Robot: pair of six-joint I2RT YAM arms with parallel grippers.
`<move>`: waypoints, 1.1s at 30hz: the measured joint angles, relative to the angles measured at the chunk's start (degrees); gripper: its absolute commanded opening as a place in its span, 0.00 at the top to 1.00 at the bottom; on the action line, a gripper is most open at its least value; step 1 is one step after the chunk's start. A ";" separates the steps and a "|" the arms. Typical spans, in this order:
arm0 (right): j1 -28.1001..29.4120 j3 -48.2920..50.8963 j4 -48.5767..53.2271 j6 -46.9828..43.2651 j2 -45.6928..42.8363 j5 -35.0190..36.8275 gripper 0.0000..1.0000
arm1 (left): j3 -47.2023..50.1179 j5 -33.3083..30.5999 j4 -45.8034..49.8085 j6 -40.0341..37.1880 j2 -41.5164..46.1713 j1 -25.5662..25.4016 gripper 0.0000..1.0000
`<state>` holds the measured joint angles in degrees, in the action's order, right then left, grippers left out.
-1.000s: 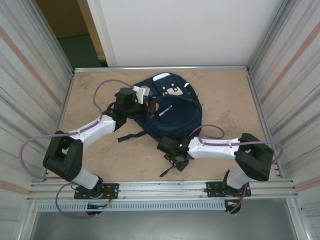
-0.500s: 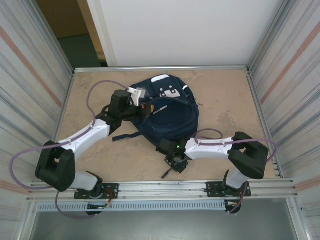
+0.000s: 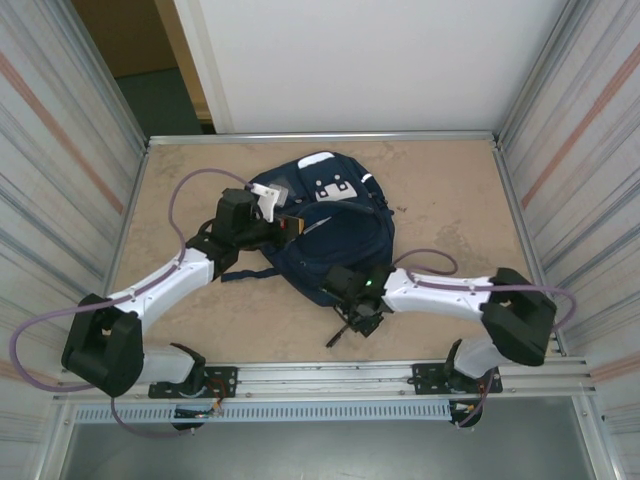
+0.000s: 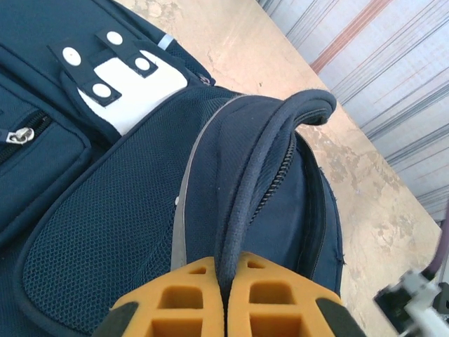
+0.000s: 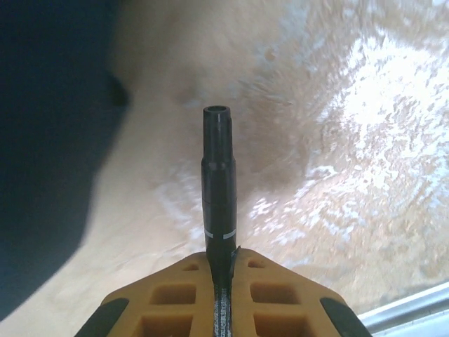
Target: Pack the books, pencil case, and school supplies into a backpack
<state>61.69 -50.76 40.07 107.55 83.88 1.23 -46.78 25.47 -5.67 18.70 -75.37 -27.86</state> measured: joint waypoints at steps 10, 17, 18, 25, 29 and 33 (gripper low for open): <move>-7.52 -5.11 3.30 -2.03 -14.58 5.09 0.91 | 0.42 0.15 1.53 -2.89 0.33 -2.62 1.00; -15.91 -9.20 3.34 -6.21 -18.25 7.41 0.88 | -0.11 -2.16 4.37 -5.99 0.33 -5.40 1.00; -16.87 -9.70 3.30 -6.69 -18.29 7.39 0.88 | -0.83 -3.78 6.23 -7.41 0.31 -6.84 1.00; -23.12 -10.10 0.83 -9.29 -16.90 5.29 0.87 | -4.87 -6.45 11.89 -11.19 -0.31 -12.00 1.00; -24.20 -10.10 -2.03 -9.51 -14.01 3.48 0.87 | -4.85 -6.01 11.78 -10.47 -0.31 -12.28 1.00; -25.44 -10.10 -4.76 -9.64 -10.56 1.31 0.88 | -4.55 -5.07 10.93 -9.38 -0.04 -12.28 1.00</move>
<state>36.25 -60.86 35.31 97.91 73.32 2.55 -51.33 20.40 5.26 9.32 -75.42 -40.14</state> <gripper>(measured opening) 0.127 0.052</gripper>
